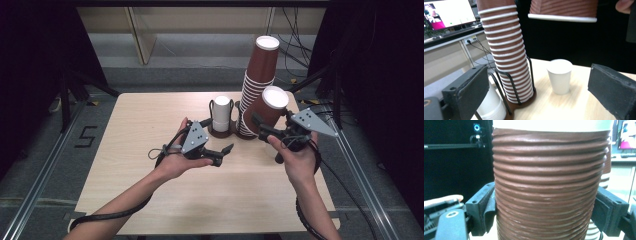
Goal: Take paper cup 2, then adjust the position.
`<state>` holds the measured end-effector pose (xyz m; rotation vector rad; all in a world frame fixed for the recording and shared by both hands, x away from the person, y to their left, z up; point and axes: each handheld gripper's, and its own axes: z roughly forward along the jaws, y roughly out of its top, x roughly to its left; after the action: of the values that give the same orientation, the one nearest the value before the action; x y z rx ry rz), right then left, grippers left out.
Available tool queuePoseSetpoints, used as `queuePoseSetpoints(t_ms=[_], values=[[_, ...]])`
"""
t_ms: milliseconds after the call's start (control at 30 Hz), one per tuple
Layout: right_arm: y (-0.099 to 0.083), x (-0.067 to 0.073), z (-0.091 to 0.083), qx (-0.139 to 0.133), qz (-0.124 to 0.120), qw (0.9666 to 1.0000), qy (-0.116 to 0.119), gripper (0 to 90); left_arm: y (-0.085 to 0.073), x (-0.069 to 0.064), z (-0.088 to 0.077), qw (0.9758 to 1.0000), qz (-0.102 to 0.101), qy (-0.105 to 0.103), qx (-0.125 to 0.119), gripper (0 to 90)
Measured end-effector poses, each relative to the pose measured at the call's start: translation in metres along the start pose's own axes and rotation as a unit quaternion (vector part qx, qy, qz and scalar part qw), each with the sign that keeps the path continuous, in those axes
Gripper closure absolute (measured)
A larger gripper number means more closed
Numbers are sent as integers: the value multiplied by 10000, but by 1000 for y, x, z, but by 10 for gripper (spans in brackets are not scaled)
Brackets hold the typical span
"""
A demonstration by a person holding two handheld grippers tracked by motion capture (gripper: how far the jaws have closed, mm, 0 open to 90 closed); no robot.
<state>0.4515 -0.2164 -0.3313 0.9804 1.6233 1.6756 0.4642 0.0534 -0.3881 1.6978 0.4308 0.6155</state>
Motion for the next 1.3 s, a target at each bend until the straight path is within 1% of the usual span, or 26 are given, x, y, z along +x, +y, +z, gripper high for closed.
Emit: queuePoseSetpoints(t_ms=[33,67,133,200,233,267,300,333,367,400,567,633,667,700,733,767,867,900,933,1000,1033,1067,1100,1167,1233,1300], values=[[0,0,0,0,0,10000,0,183,0,0,0,10000,0,0,0,29],[-9,1,-2,100,38,9999,18,183,-6,-2,-4,10000,-23,-32,13,29],[-14,2,-2,128,107,9999,3,183,-8,-2,-6,10000,-38,-46,25,29],[-27,3,-3,220,85,9997,32,183,-14,-4,-9,9999,-98,-60,51,29],[-27,3,-3,220,85,9997,32,183,-17,-5,-11,9999,-90,-67,63,29],[-37,4,-4,366,109,9993,11,183,-23,-6,-14,9999,-69,-81,96,29],[-40,4,-3,333,62,9994,27,182,-23,-6,-14,9999,-69,-81,96,29],[-45,6,-2,338,168,9993,41,182,-25,-8,-15,9998,-96,-92,113,29],[-45,6,-2,338,168,9993,41,182,-27,-9,-16,9998,-78,-105,124,29],[-48,7,-3,461,170,9988,42,182,-29,-10,-17,9998,-72,-103,121,29],[-73,12,-2,650,195,9977,44,181,-35,-16,-21,9997,-11,-152,173,28],[-79,13,-3,718,285,9970,72,180,-39,-18,-24,9997,-33,-143,189,28],[-79,13,-3,718,285,9970,72,180,-39,-18,-24,9997,-33,-143,189,28],[-82,13,-3,747,164,9971,-3,180,-40,-19,-25,9997,-42,-140,200,28],[-82,13,-3,747,164,9971,-3,180,-41,-19,-27,9997,-41,-141,195,28],[-84,15,-3,757,260,9968,17,179,-44,-20,-29,9997,-68,-138,215,28],[-86,15,-3,813,288,9963,14,178,-48,-22,-30,9995,-74,-165,246,28],[-88,14,-1,732,247,9970,58,177,-50,-24,-30,9995,-69,-180,269,28],[-89,15,-1,755,260,9968,89,177,-53,-26,-29,9994,-75,-210,275,28],[-92,16,-1,827,351,9959,84,175,-56,-28,-29,9993,-64,-235,299,27],[-93,17,0,856,467,9952,98,175,-57,-29,-28,9992,-50,-241,302,27],[-94,17,0,882,463,9950,85,175,-58,-30,-27,9992,-42,-257,313,27],[-97,17,-1,918,577,9940,136,174,-60,-31,-26,9990,-120,-290,313,27],[-98,16,-1,904,638,9938,112,174,-60,-32,-25,9989,-153,-316,315,27],[-100,13,-3,949,846,9918,96,173,-60,-34,-25,9989,-118,-340,294,17],[-102,10,-3,933,932,9912,91,172,-60,-37,-23,9987,-61,-378,323,1]])
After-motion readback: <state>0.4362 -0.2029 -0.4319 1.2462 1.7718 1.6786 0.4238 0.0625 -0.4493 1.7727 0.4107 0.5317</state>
